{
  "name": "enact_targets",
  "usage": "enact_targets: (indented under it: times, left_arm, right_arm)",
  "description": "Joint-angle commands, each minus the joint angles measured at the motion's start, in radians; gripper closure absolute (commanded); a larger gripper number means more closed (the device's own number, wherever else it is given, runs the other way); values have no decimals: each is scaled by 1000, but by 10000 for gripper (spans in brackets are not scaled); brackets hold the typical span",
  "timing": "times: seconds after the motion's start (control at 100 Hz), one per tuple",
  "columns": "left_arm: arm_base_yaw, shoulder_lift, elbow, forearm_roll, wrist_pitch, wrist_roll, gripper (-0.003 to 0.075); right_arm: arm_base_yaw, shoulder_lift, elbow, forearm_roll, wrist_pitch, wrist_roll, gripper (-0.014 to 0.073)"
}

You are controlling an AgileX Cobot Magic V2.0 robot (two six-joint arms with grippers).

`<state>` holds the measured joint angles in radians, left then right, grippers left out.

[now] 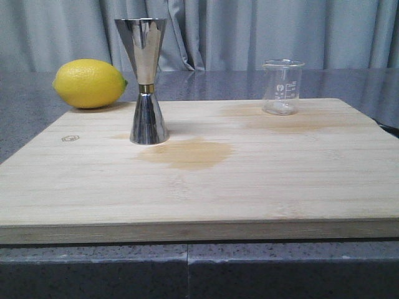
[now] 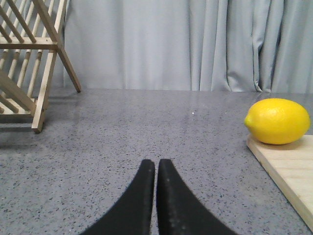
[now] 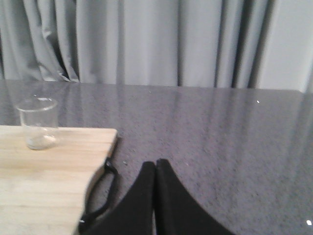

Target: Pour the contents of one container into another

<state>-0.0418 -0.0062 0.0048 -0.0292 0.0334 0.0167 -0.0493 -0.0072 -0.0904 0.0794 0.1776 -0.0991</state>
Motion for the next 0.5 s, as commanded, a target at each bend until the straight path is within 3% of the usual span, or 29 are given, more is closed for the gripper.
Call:
enact_targets:
  times: [0.0, 0.21, 0.36, 0.49]
  left_arm:
    - [-6, -21, 28, -7, -72, 1, 739]
    - [-6, -21, 28, -7, -72, 1, 739]
    - [-6, -21, 28, -7, -72, 1, 739]
    - [-6, -21, 28, -7, -72, 1, 739]
  right_arm:
    - [-29, -23, 0, 3, -87, 30, 666]
    - [-29, -23, 39, -131, -96, 168, 666]
    - [0, -23, 113, -135, -157, 202, 666]
    - [22, -23, 111, -138, -125, 202, 666]
